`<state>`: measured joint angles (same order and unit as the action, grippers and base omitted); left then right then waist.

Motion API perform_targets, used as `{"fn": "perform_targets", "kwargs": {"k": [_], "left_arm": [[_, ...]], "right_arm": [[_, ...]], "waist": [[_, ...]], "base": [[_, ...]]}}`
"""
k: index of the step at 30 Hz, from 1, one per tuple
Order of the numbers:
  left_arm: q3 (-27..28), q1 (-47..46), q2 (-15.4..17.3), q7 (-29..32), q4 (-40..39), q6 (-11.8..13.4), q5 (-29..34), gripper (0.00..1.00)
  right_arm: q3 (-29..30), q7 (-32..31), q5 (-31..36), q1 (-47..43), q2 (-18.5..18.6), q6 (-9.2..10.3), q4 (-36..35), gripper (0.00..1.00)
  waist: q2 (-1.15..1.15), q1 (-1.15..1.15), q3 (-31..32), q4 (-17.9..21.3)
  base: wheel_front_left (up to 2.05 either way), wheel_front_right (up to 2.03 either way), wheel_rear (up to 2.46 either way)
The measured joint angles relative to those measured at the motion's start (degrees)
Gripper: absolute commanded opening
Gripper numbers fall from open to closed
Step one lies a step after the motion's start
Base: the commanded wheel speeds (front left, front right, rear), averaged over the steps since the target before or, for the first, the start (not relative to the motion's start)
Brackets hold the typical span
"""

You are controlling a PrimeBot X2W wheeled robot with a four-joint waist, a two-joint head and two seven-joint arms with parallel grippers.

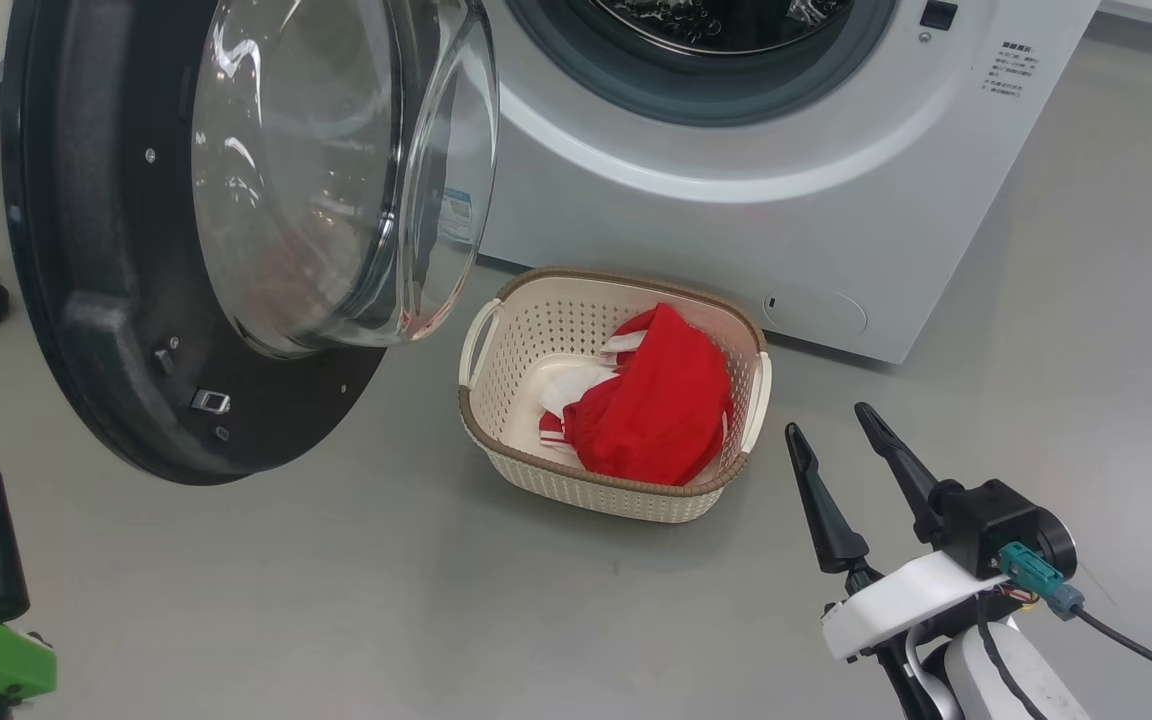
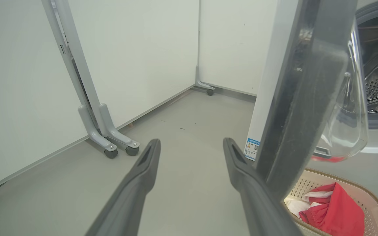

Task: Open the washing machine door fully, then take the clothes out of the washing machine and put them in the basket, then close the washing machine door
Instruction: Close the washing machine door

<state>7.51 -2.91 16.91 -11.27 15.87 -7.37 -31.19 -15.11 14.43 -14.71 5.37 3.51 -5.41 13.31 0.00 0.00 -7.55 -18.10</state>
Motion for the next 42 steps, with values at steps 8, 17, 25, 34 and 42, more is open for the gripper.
{"fn": "perform_targets", "kwargs": {"k": [8,17,25,34,42], "left_arm": [[-0.4,0.0,0.1,-0.4,0.3,0.0,0.0,0.62],[-0.8,-0.2,0.8,0.1,0.2,0.0,-2.7,0.0],[-0.2,-2.5,1.6,3.6,-0.7,0.0,-9.1,0.0],[4.6,-8.4,-2.0,12.6,-0.1,0.0,-26.1,0.0],[12.0,-16.0,-7.6,23.9,2.6,4.4,-46.3,0.0]], "right_arm": [[0.0,0.0,0.0,0.0,0.0,0.0,0.0,1.0],[-0.2,0.0,0.0,0.0,0.0,-0.01,0.0,1.0],[-0.5,0.0,0.0,0.0,0.0,-0.04,0.0,1.0],[-1.4,0.0,0.1,0.0,-0.1,-0.05,0.2,1.0],[-1.6,0.0,0.1,0.0,-0.1,-0.07,0.5,1.0]], "waist": [[0.0,0.0,0.0,0.0],[0.0,0.0,0.0,0.1],[0.0,0.0,-0.2,0.1],[0.0,0.0,-0.6,0.2],[0.0,0.0,-1.0,0.7]], "base": [[0.0,0.0,0.0],[0.0,0.0,0.0],[0.0,0.0,0.0],[0.0,0.0,0.0],[0.0,0.0,0.0]]}}
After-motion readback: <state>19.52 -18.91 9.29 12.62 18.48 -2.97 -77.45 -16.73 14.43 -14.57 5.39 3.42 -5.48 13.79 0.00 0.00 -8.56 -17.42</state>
